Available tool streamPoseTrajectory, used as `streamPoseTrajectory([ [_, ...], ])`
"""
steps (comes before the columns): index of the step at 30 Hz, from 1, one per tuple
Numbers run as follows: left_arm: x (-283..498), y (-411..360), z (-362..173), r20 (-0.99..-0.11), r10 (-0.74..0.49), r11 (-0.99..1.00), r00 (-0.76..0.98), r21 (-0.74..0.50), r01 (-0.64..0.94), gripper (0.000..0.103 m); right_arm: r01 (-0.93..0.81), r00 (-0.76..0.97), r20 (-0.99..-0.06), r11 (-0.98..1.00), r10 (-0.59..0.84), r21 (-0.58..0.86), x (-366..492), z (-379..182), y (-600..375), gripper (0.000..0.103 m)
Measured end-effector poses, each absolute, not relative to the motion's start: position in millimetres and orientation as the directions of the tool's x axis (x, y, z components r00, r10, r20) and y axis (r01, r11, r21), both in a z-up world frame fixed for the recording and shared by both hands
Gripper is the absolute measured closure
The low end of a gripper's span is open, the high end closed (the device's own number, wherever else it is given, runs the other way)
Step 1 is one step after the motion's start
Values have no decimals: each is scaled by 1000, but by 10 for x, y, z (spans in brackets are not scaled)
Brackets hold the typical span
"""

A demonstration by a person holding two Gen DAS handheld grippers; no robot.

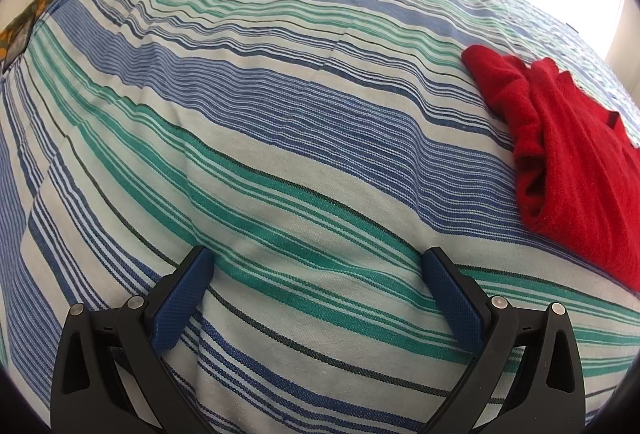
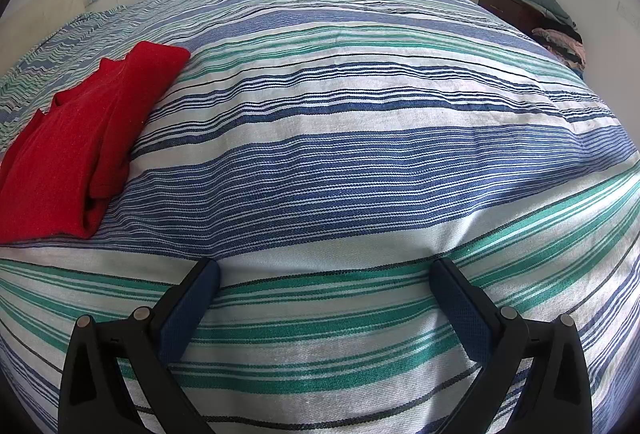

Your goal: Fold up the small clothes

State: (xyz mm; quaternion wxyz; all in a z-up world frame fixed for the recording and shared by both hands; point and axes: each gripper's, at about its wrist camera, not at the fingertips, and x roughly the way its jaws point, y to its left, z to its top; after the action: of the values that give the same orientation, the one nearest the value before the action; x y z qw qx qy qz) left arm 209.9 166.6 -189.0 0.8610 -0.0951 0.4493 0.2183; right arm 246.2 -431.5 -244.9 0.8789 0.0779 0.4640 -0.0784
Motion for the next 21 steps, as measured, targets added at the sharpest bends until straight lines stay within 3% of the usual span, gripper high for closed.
streamPoseTrajectory([
  [21, 2136, 1631, -1887, -812, 320, 867, 489, 43, -497, 0, 232, 537, -840, 971, -79, 58, 2485, -2459, -4305, 0],
])
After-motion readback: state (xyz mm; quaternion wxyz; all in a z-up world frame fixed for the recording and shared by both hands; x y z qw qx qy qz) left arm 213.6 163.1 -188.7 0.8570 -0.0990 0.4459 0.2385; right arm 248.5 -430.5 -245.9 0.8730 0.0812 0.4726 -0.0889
